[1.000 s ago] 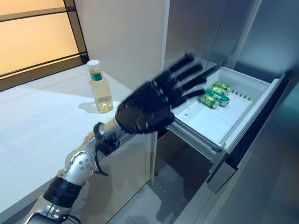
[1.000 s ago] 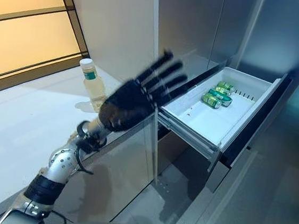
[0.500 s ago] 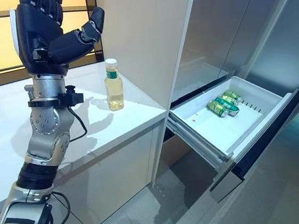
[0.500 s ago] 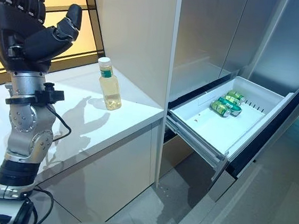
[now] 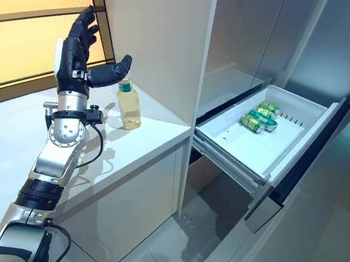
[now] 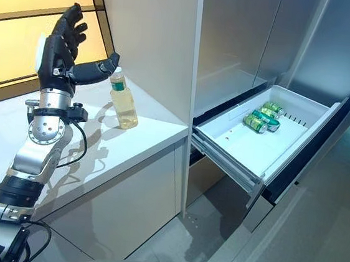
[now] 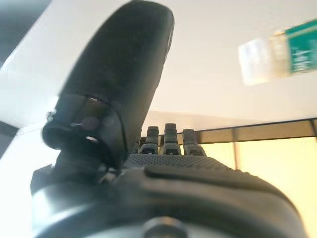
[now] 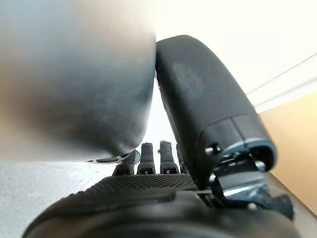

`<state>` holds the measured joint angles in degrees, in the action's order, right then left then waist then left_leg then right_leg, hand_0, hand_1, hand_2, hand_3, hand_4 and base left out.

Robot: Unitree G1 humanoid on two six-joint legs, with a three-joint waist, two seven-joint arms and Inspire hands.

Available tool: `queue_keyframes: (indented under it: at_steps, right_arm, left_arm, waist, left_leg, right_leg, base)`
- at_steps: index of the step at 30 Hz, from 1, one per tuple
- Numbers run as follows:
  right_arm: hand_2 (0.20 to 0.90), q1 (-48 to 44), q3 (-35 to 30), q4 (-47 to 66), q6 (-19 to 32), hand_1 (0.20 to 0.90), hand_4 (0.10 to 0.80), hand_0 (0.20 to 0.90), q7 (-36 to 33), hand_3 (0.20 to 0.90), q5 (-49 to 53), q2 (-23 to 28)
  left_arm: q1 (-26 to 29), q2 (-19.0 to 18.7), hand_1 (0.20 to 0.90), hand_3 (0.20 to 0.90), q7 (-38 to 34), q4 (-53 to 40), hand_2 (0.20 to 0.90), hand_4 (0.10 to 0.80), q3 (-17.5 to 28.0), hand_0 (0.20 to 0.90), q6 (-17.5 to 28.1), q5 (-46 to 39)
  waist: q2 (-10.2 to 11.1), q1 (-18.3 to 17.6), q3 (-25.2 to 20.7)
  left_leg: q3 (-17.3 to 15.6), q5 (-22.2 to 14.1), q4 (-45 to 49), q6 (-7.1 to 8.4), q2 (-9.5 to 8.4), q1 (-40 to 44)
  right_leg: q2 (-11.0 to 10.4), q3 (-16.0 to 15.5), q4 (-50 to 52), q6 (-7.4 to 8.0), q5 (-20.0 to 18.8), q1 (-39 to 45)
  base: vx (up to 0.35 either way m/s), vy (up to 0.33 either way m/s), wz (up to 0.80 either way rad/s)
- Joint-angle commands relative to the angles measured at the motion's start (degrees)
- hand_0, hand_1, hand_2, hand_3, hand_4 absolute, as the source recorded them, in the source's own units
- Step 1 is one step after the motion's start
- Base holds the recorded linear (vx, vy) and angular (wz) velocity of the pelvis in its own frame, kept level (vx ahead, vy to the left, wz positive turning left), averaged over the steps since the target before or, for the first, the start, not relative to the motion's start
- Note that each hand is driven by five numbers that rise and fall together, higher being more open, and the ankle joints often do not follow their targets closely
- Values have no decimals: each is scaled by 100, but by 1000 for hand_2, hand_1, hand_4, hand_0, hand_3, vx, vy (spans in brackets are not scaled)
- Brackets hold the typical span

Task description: Put drinks into fridge and close the fridge

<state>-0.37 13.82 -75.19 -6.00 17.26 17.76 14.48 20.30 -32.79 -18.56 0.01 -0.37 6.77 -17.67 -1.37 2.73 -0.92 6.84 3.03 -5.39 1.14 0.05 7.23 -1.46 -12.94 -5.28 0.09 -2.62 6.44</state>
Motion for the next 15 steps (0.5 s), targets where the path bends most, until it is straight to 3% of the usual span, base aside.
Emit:
queue_keyframes:
  at_steps: [1,15]
  right_arm:
    - [900,34,314,-142,-244,900,800,900,168,900,-267,-287]
    - [900,-24,308,-82,-351,900,800,900,235,900,-384,-195]
  left_arm:
    - [712,-399,900,900,154,-48,900,800,168,900,370,-345]
    - [568,-177,900,900,612,378,900,800,54,900,146,-659]
  waist:
    - [105,-9,-59]
    - [86,-27,-25]
  left_leg:
    - [-475,-402,39,-215,-243,32]
    - [-486,-389,39,-210,-246,53]
  right_leg:
    - [32,487,181,156,378,219]
    - [40,509,183,161,373,230]
  base:
    - [0,0,0]
    - [0,0,0]
